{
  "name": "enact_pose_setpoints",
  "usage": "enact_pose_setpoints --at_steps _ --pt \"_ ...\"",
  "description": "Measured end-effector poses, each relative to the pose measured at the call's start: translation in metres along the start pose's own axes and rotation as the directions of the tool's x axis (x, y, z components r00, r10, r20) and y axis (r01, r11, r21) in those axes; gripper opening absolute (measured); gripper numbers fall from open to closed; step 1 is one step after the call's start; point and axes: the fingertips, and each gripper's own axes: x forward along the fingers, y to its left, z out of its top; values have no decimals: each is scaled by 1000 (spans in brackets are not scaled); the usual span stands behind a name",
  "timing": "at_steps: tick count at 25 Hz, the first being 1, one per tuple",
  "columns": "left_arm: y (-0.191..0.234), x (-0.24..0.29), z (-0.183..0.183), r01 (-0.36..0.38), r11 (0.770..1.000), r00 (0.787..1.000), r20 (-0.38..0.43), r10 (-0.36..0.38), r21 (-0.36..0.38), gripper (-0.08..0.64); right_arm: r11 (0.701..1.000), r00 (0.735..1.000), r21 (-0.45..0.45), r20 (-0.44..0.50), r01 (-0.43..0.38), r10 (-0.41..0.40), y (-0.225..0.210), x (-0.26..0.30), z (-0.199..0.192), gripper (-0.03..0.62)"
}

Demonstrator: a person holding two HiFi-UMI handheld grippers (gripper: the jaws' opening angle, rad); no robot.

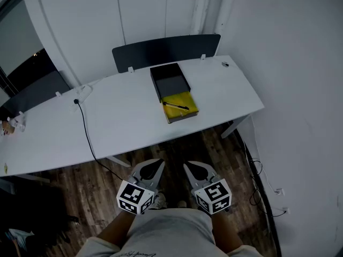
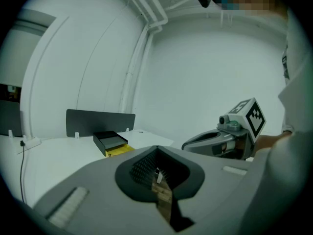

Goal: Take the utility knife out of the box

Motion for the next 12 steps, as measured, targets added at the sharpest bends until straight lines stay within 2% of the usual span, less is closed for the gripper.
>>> enact_pose_setpoints --at_steps 12 --pt "29 -3 3 29 1000 1000 9 -29 4 0 999 999 -9 23 43 -43 3 17 18 15"
